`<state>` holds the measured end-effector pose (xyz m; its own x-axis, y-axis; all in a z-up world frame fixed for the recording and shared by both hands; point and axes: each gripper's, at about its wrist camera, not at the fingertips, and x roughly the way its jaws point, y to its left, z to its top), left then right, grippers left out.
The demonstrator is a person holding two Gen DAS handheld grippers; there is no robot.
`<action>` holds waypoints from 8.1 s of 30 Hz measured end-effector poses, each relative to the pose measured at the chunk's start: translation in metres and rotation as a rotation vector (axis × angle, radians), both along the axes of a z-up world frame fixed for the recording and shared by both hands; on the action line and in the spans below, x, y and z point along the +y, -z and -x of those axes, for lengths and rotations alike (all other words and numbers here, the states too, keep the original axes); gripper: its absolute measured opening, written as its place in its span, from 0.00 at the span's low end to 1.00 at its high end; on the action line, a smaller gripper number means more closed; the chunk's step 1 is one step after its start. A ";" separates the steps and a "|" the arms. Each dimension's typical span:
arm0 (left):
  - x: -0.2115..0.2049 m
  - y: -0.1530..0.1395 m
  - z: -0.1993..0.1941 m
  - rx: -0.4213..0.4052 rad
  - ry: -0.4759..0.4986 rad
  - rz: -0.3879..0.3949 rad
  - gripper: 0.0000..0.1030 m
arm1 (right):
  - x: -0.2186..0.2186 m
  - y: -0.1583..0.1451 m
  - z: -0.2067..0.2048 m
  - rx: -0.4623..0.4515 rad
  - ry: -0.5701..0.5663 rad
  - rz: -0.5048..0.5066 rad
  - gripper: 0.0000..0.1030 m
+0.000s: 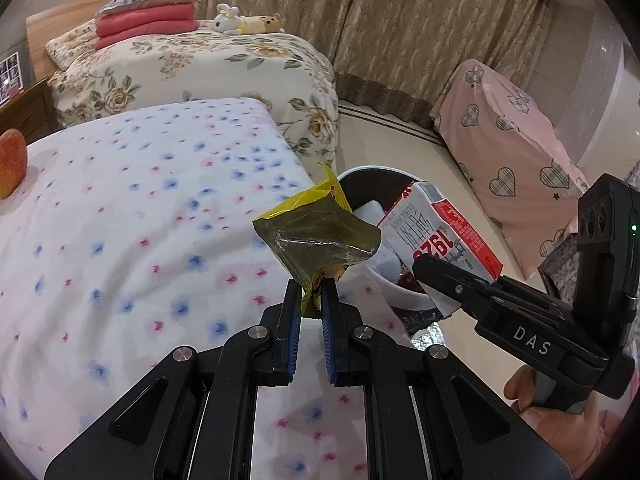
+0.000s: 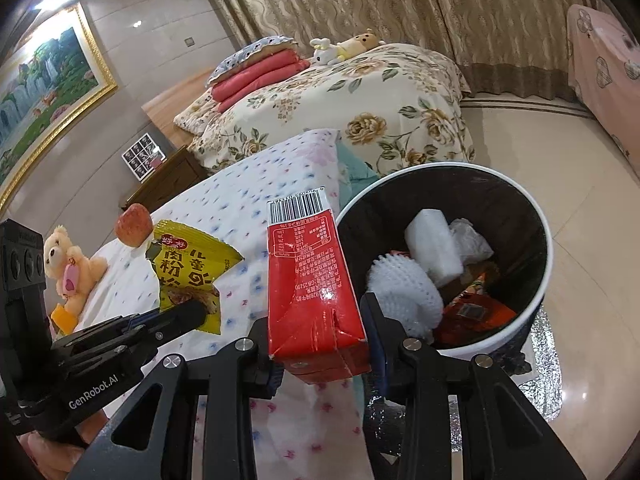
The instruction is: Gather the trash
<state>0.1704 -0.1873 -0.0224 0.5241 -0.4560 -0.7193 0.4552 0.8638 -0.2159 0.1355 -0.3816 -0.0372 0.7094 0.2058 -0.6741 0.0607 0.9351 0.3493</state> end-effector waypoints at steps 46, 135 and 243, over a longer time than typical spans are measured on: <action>-0.076 0.002 -0.008 -0.007 0.130 -0.053 0.09 | -0.062 0.001 0.013 0.002 0.124 -0.022 0.33; -0.117 0.013 -0.046 -0.001 0.133 -0.118 0.10 | -0.085 0.014 -0.030 0.065 0.116 -0.007 0.34; 0.132 -0.013 0.100 -0.454 -0.494 -0.083 1.00 | 0.096 -0.022 0.068 -0.326 -0.027 0.247 1.00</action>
